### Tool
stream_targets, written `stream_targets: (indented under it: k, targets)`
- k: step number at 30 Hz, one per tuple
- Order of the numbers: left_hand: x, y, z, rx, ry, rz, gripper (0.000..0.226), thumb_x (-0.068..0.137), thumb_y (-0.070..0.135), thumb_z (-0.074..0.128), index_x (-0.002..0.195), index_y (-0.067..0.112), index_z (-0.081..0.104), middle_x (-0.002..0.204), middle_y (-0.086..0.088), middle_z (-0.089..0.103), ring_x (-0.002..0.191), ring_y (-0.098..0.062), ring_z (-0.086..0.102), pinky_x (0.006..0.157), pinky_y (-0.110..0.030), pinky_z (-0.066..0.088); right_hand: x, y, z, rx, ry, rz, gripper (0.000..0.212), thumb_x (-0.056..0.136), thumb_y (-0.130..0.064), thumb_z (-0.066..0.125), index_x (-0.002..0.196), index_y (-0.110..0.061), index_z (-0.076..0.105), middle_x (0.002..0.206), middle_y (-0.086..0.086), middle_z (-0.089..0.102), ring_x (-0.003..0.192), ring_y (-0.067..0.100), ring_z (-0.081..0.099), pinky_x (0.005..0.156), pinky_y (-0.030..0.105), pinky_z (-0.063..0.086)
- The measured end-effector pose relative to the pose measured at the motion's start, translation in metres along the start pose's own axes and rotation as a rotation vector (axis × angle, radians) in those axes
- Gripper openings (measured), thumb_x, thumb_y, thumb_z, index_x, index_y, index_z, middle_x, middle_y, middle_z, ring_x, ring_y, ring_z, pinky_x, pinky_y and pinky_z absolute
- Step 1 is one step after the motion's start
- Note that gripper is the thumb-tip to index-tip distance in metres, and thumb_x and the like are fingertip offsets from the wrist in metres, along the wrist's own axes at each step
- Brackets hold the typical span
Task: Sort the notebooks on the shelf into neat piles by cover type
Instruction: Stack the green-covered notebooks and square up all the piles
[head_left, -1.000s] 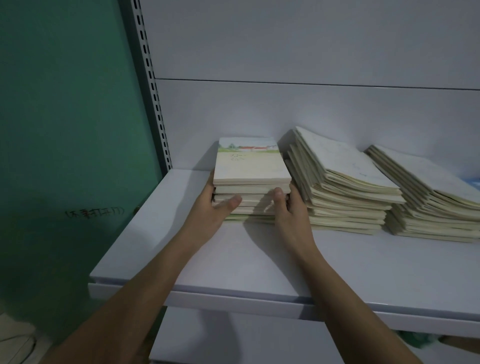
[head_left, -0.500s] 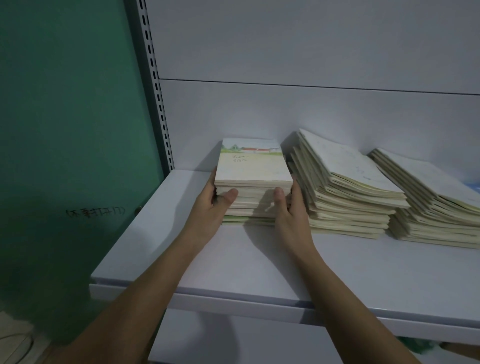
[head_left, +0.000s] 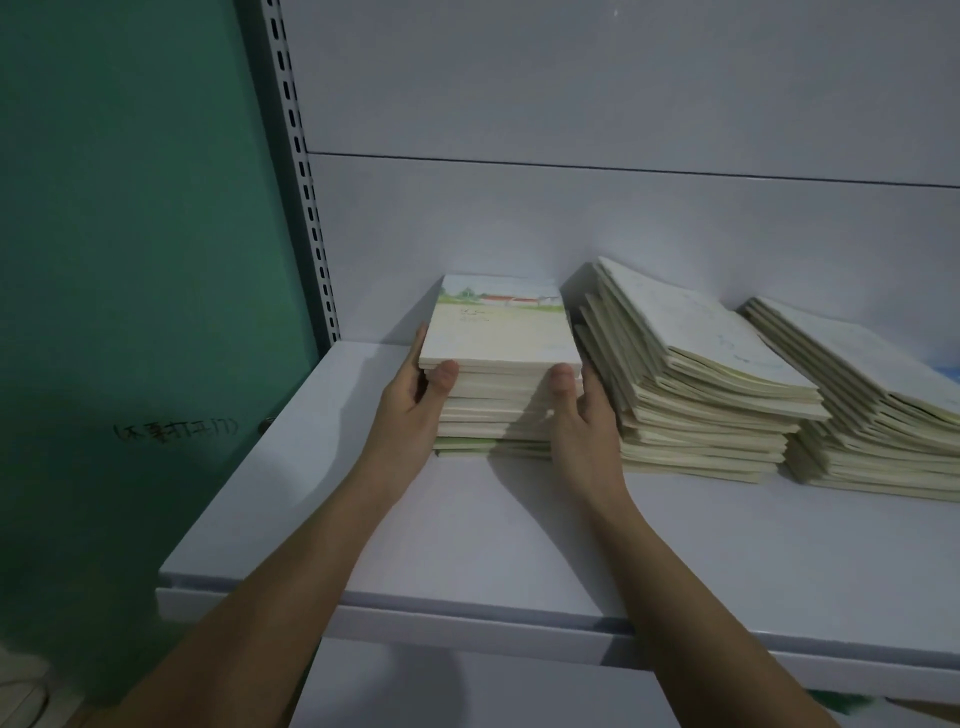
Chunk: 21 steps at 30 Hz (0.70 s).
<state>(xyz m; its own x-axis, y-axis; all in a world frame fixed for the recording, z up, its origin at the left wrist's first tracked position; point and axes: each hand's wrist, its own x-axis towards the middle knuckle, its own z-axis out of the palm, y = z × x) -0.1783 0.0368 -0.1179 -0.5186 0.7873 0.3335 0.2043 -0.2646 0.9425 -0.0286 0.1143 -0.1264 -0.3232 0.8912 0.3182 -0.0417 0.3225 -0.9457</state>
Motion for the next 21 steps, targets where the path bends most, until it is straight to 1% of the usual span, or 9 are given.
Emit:
stream_targets:
  k: [2, 3, 6, 8, 10, 12, 15, 18, 21]
  targets:
    - [0.001, -0.002, -0.001, 0.016, -0.026, 0.007, 0.055, 0.099, 0.029, 0.048, 0.151, 0.025, 0.032, 0.132, 0.011, 0.059, 0.113, 0.001, 0.059, 0.091, -0.017, 0.050, 0.000, 0.001, -0.003, 0.004, -0.004, 0.022, 0.037, 0.100, -0.049, 0.036, 0.124, -0.028, 0.055, 0.110, -0.021, 0.062, 0.097, -0.016, 0.055, 0.080, 0.009, 0.040]
    - [0.002, -0.002, -0.002, 0.024, -0.039, 0.008, 0.058, 0.097, 0.032, 0.049, 0.152, 0.026, 0.031, 0.133, 0.011, 0.058, 0.115, -0.001, 0.058, 0.094, -0.019, 0.049, 0.001, 0.001, -0.004, 0.003, -0.002, 0.030, 0.039, 0.100, -0.049, 0.035, 0.124, -0.027, 0.057, 0.110, -0.020, 0.063, 0.099, -0.014, 0.055, 0.082, 0.010, 0.041]
    - [0.002, 0.000, -0.001, 0.046, -0.064, 0.020, 0.063, 0.092, 0.040, 0.050, 0.151, 0.028, 0.032, 0.132, 0.016, 0.058, 0.115, 0.001, 0.059, 0.092, -0.017, 0.048, 0.001, 0.003, -0.006, -0.004, -0.005, 0.061, 0.045, 0.101, -0.049, 0.033, 0.131, -0.024, 0.055, 0.126, -0.011, 0.060, 0.119, 0.006, 0.053, 0.101, 0.028, 0.040]
    - [0.000, 0.000, 0.001, 0.035, -0.063, 0.016, 0.064, 0.091, 0.041, 0.050, 0.151, 0.028, 0.032, 0.132, 0.016, 0.058, 0.114, 0.002, 0.059, 0.091, -0.017, 0.049, -0.001, 0.005, -0.005, -0.001, -0.026, 0.047, 0.043, 0.102, -0.046, 0.035, 0.138, -0.026, 0.048, 0.133, -0.013, 0.056, 0.125, 0.005, 0.049, 0.107, 0.030, 0.036]
    - [-0.002, -0.001, 0.000, 0.037, -0.064, 0.013, 0.060, 0.094, 0.035, 0.053, 0.150, 0.027, 0.032, 0.132, 0.014, 0.058, 0.112, 0.003, 0.059, 0.090, -0.017, 0.050, -0.003, 0.004, -0.003, -0.018, -0.040, 0.006, 0.043, 0.103, -0.039, 0.038, 0.144, -0.028, 0.038, 0.138, -0.015, 0.050, 0.129, 0.002, 0.043, 0.110, 0.024, 0.030]
    - [-0.003, -0.006, -0.006, 0.031, -0.078, -0.013, 0.061, 0.097, 0.023, 0.055, 0.152, 0.023, 0.030, 0.136, 0.008, 0.057, 0.116, -0.002, 0.059, 0.095, -0.022, 0.050, -0.004, 0.004, -0.002, -0.042, -0.043, -0.055, 0.043, 0.103, -0.031, 0.039, 0.145, -0.027, 0.033, 0.138, -0.012, 0.048, 0.128, 0.001, 0.042, 0.107, 0.018, 0.029]
    - [-0.005, -0.009, -0.012, 0.044, -0.086, -0.041, 0.060, 0.099, 0.017, 0.054, 0.153, 0.022, 0.029, 0.142, 0.005, 0.053, 0.125, -0.008, 0.054, 0.106, -0.028, 0.044, -0.004, 0.008, -0.002, -0.089, -0.020, -0.100, 0.038, 0.103, -0.026, 0.040, 0.140, -0.022, 0.039, 0.131, -0.005, 0.055, 0.122, 0.008, 0.049, 0.102, 0.024, 0.037]
    - [-0.004, -0.008, -0.009, 0.050, -0.057, -0.051, 0.057, 0.100, 0.016, 0.052, 0.152, 0.024, 0.032, 0.133, 0.006, 0.060, 0.118, -0.007, 0.058, 0.101, -0.024, 0.048, -0.002, 0.009, -0.001, -0.151, 0.000, -0.121, 0.033, 0.103, -0.024, 0.041, 0.134, -0.016, 0.045, 0.114, -0.007, 0.057, 0.104, 0.006, 0.052, 0.088, 0.024, 0.038]
    - [-0.005, -0.005, -0.007, 0.040, -0.076, -0.041, 0.056, 0.100, 0.012, 0.050, 0.152, 0.023, 0.031, 0.130, 0.008, 0.061, 0.113, -0.002, 0.060, 0.099, -0.023, 0.048, -0.003, 0.008, -0.004, -0.148, -0.011, -0.107, 0.032, 0.102, -0.024, 0.042, 0.133, -0.017, 0.048, 0.117, -0.007, 0.059, 0.109, 0.006, 0.053, 0.086, 0.016, 0.039]
